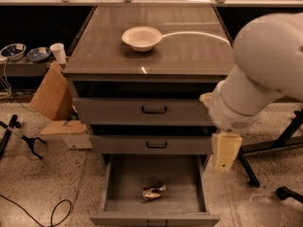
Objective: Pick orange can from bottom drawer and place on counter
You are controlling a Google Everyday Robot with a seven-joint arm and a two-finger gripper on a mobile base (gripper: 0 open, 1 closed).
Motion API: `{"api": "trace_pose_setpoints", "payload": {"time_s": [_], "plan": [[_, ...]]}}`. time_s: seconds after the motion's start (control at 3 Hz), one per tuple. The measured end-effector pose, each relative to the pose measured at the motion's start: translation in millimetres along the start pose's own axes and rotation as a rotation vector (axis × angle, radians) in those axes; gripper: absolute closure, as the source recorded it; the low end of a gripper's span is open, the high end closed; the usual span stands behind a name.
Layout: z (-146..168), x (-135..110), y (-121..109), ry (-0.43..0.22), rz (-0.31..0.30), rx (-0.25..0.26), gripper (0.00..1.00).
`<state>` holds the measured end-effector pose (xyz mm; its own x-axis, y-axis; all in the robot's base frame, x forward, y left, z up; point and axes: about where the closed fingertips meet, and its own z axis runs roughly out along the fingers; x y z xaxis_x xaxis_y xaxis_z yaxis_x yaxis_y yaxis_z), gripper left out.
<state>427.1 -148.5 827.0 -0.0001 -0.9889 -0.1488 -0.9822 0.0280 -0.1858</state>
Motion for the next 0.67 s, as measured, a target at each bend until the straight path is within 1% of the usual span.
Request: {"api": "trace_pose_setpoints", "payload": {"time_s": [0.33, 0.67], "plan": [[66.8, -12.4, 6.2, 0.025, -0.099, -0.059, 0.00], [117.8, -20.4, 10.8, 0.048, -0.178, -0.101, 0.00]]}}
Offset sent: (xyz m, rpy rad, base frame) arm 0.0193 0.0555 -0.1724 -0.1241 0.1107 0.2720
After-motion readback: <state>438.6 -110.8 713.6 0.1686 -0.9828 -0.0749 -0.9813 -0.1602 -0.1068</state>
